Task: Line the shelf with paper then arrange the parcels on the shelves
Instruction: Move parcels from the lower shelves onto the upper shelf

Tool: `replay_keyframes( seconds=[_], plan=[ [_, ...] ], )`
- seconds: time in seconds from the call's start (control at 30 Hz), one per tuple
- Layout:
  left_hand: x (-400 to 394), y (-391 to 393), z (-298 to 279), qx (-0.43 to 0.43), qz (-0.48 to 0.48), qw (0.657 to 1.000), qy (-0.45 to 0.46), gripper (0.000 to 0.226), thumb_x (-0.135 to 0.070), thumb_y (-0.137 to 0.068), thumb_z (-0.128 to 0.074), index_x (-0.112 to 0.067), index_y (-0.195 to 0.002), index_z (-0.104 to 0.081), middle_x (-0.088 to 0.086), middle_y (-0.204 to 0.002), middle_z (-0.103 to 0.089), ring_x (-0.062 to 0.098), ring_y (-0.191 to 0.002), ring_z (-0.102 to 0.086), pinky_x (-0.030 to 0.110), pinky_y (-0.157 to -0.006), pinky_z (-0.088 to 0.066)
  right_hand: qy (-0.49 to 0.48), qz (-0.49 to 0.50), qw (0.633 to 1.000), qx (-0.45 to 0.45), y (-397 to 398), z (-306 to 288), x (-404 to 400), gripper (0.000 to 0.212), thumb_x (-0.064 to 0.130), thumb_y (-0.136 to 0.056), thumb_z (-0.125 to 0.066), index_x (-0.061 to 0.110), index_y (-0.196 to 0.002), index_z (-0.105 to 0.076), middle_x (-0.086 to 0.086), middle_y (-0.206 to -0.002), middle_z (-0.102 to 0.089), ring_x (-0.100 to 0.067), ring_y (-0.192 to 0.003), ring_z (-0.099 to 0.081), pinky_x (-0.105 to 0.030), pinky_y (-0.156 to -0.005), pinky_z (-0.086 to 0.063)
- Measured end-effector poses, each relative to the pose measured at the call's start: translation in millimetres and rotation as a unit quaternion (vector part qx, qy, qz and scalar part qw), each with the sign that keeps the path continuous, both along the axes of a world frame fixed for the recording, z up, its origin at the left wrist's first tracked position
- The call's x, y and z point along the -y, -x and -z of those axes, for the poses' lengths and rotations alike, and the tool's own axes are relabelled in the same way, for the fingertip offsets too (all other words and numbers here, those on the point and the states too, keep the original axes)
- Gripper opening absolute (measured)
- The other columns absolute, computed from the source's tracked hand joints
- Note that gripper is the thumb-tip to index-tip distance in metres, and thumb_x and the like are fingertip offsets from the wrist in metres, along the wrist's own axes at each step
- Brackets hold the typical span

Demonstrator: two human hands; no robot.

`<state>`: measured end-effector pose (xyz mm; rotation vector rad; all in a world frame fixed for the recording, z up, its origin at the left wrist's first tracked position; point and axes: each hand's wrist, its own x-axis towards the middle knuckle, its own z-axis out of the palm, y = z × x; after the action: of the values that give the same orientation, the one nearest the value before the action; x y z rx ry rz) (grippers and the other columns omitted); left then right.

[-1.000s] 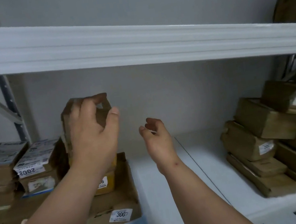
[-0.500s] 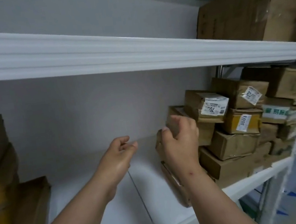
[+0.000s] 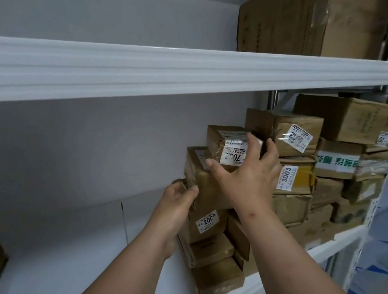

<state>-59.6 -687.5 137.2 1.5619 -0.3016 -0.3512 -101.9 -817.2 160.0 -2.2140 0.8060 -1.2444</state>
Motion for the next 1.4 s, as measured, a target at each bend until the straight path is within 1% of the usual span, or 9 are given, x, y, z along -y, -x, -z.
replay_keyframes(
  seconds=[0.1,0.2,0.3,0.67,0.77,0.87,0.93,1.17,1.4],
  plan=[
    [9.0,-4.6,-2.7,0.015,-0.021,1.0,-0.015,0.011,-0.036,-0.098,-0.053,-0.031,-0.106,-0.047,-0.021,-0.092,-0.051,-0.003,-0.083,-0.048,0.03,-0.088,-0.037,0.028,0.016,0.999,-0.007,-9.6,-2.0,3.1,0.095,0.072,-0.071,-0.066,0.03,-0.145,-0.026,-0.011,-0.156,-0.014,-0.035,-0.141,-0.02,-0.052,-0.112,-0.028],
    [13.6,-14.2,-1.7,0.016,-0.032,0.999,-0.023,0.052,-0.041,-0.095,-0.055,-0.026,-0.142,-0.039,-0.005,-0.133,-0.052,0.015,-0.119,-0.049,0.029,-0.093,-0.035,0.014,0.023,1.0,0.009,-18.7,-3.2,4.9,0.089,0.065,-0.071,-0.071,0.028,-0.14,-0.03,-0.012,-0.153,-0.019,-0.035,-0.137,-0.028,-0.051,-0.108,-0.035],
    [15.6,-26.3,-0.8,0.018,-0.033,0.998,-0.042,0.066,-0.047,-0.094,-0.055,-0.025,-0.15,-0.029,0.001,-0.153,-0.039,0.022,-0.137,-0.038,0.031,-0.098,-0.034,-0.036,-0.025,0.996,0.084,-22.9,-2.3,7.7,0.083,0.05,-0.07,-0.077,0.025,-0.136,-0.033,-0.008,-0.146,-0.022,-0.03,-0.13,-0.035,-0.045,-0.103,-0.044],
    [24.2,-56.9,1.9,-0.053,0.008,0.998,-0.043,0.074,-0.08,-0.074,-0.046,-0.037,-0.133,-0.05,-0.001,-0.129,-0.063,0.021,-0.119,-0.057,0.044,-0.106,-0.042,-0.255,-0.166,0.926,0.224,-23.8,-12.0,8.6,0.073,0.042,-0.085,-0.069,0.023,-0.142,-0.028,-0.001,-0.136,-0.027,-0.014,-0.112,-0.041,-0.015,-0.076,-0.037],
    [20.1,-56.2,-3.1,-0.071,0.024,0.997,-0.012,0.068,-0.076,-0.079,-0.049,-0.033,-0.131,-0.055,0.0,-0.121,-0.068,0.019,-0.109,-0.064,0.035,-0.087,-0.054,-0.287,-0.181,0.906,0.251,-24.0,-16.0,8.9,0.071,0.048,-0.082,-0.069,0.023,-0.139,-0.032,-0.004,-0.136,-0.033,-0.012,-0.106,-0.047,-0.016,-0.075,-0.039],
    [13.7,-53.0,-9.3,-0.083,0.016,0.996,0.033,0.049,-0.062,-0.091,-0.049,-0.03,-0.127,-0.058,-0.001,-0.109,-0.073,0.01,-0.089,-0.069,0.021,-0.053,-0.052,-0.36,-0.216,0.86,0.291,-27.0,-18.5,6.1,0.081,0.068,-0.06,-0.066,0.034,-0.128,-0.036,-0.007,-0.136,-0.043,-0.019,-0.111,-0.056,-0.041,-0.093,-0.052],
    [8.3,-50.7,-13.4,-0.081,0.007,0.994,0.07,0.043,-0.058,-0.092,-0.051,-0.03,-0.124,-0.06,-0.001,-0.104,-0.074,0.008,-0.073,-0.072,0.021,-0.047,-0.052,-0.398,-0.239,0.831,0.308,-26.6,-22.0,2.9,0.079,0.07,-0.056,-0.065,0.038,-0.123,-0.037,-0.006,-0.135,-0.046,-0.025,-0.113,-0.058,-0.052,-0.097,-0.051],
    [-20.1,-51.0,-18.4,-0.085,-0.088,0.985,0.119,0.033,-0.043,-0.092,-0.058,-0.029,-0.121,-0.058,0.001,-0.103,-0.068,0.016,-0.093,-0.063,0.032,-0.07,-0.053,-0.506,-0.348,0.711,0.343,-27.1,-25.8,-6.5,0.034,0.046,-0.092,-0.057,0.031,-0.119,-0.044,-0.007,-0.118,-0.063,-0.026,-0.106,-0.066,-0.057,-0.092,-0.053],
    [-54.4,-41.9,-5.3,-0.221,-0.074,0.954,0.187,0.05,-0.057,-0.084,-0.057,-0.023,-0.121,-0.062,0.011,-0.12,-0.065,0.03,-0.107,-0.06,0.042,-0.073,-0.051,-0.651,-0.391,0.547,0.351,-21.4,-27.4,-21.3,0.051,0.055,-0.084,-0.061,0.025,-0.126,-0.057,-0.014,-0.122,-0.063,-0.036,-0.11,-0.062,-0.062,-0.089,-0.051]
  ],
)
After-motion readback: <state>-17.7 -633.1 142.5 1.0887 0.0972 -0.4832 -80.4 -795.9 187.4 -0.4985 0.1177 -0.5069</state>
